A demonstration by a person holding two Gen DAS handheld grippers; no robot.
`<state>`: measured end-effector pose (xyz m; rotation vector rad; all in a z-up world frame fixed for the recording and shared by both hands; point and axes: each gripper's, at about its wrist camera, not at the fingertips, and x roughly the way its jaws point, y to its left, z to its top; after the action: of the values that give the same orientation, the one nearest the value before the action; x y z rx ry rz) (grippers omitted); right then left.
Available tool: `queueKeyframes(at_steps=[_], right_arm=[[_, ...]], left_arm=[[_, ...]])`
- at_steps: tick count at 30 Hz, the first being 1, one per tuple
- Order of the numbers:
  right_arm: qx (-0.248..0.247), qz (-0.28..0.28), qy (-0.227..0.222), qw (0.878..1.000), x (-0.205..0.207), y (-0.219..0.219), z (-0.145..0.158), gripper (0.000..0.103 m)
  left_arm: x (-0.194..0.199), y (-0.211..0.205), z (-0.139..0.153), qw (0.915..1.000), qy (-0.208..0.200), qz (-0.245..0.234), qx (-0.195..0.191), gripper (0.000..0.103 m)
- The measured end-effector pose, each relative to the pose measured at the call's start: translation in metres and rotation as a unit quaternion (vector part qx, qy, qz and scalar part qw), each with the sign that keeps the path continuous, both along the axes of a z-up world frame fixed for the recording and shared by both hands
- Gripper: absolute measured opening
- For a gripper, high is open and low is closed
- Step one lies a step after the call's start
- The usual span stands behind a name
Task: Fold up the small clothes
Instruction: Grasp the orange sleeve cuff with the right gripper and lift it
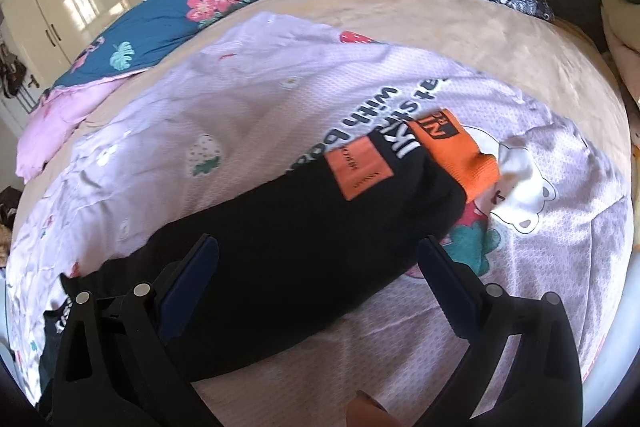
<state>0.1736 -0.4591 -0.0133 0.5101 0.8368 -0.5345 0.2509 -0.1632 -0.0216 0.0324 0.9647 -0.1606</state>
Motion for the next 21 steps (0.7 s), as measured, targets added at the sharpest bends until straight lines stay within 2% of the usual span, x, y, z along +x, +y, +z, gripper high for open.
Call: queueKeyframes(at_steps=[9, 16, 21], right_arm=[[0.046, -0.035, 0.007, 0.998, -0.002, -0.028, -0.021, 0.099], [0.034, -0.057, 0.032, 0.997, 0.004, -0.045, -0.035, 0.099], [0.052, -0.07, 0.037, 0.996, 0.006, -0.061, -0.049, 0.097]], left_arm=[[0.009, -0.026, -0.007, 0.9999, 0.005, -0.011, 0.005, 0.095], [0.018, -0.046, -0.014, 0.9997, 0.015, -0.02, -0.001, 0.095], [0.024, -0.062, -0.017, 0.9994, 0.018, -0.029, -0.001, 0.095]])
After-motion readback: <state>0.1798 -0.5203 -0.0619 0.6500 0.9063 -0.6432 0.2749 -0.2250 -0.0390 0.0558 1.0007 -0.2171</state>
